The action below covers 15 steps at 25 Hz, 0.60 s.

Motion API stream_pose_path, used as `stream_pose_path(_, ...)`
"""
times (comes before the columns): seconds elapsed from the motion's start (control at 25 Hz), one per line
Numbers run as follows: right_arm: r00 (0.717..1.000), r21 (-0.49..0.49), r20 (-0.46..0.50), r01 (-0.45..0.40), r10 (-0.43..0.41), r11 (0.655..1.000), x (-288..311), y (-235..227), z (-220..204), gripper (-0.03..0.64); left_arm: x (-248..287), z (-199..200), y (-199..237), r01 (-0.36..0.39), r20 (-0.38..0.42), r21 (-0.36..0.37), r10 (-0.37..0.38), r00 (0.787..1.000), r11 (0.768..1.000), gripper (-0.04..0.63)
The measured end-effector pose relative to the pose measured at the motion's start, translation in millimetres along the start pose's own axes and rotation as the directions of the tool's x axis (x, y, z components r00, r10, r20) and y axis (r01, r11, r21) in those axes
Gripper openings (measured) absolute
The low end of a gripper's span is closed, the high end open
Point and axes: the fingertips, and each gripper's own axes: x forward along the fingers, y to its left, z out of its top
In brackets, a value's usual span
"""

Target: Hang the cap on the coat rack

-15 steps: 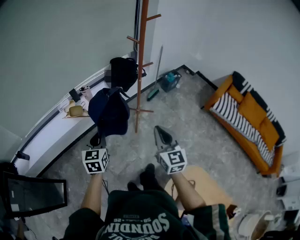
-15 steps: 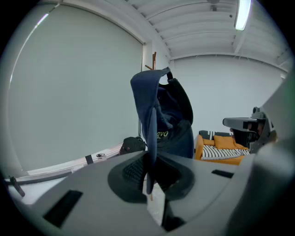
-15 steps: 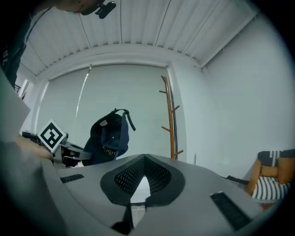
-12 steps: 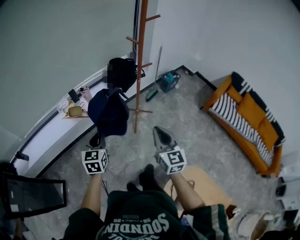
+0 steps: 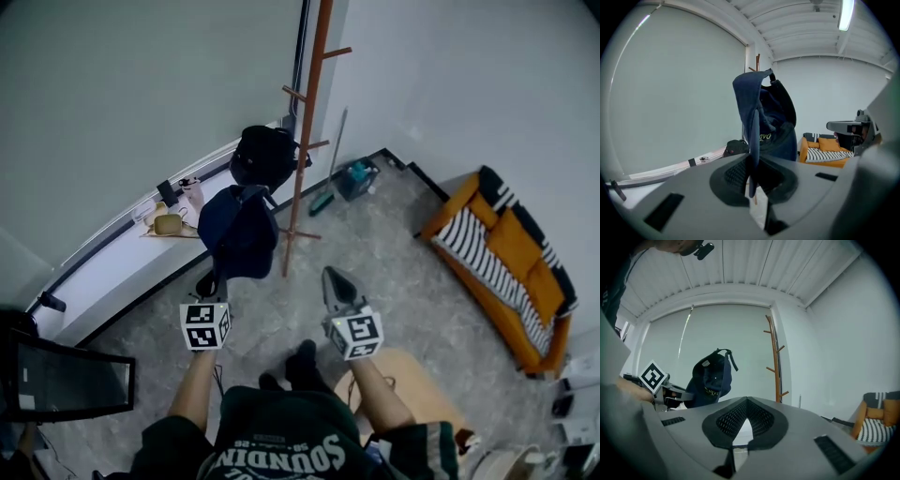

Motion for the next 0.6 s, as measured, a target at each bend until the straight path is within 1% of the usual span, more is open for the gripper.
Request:
stream_pose_path(0.12, 1.0, 0.008, 0.007, 0.006, -0.006, 1.0, 1, 0, 1, -0.005, -1, 1, 2, -0.003, 0.004, 0.0, 0.003, 1.0, 1.0, 0.015)
stream_pose_path(0.36, 1.0, 0.025, -0.015, 0.018, -0.018, 1.0, 5, 0, -7, -0.005, -2, -1, 10, -0.008, 0.001, -0.001, 0.008, 1.0, 1.0, 0.015)
stream_pose_path(0.52, 1.0, 0.024, -0.001, 0.013, -0.012, 1.0, 10, -1, -5, -0.005, 0, 0, 16, -0.007, -0.001, 0.0, 0.007, 1.0, 1.0, 0.015)
stream_pose_path(0.6, 1.0, 0.036, -0.011, 0.018, -0.018, 0.999, 11, 0, -1, -0.005, 0, 2, 21, -0.013, 0.001, 0.003, 0.013, 1.0, 1.0, 0.015)
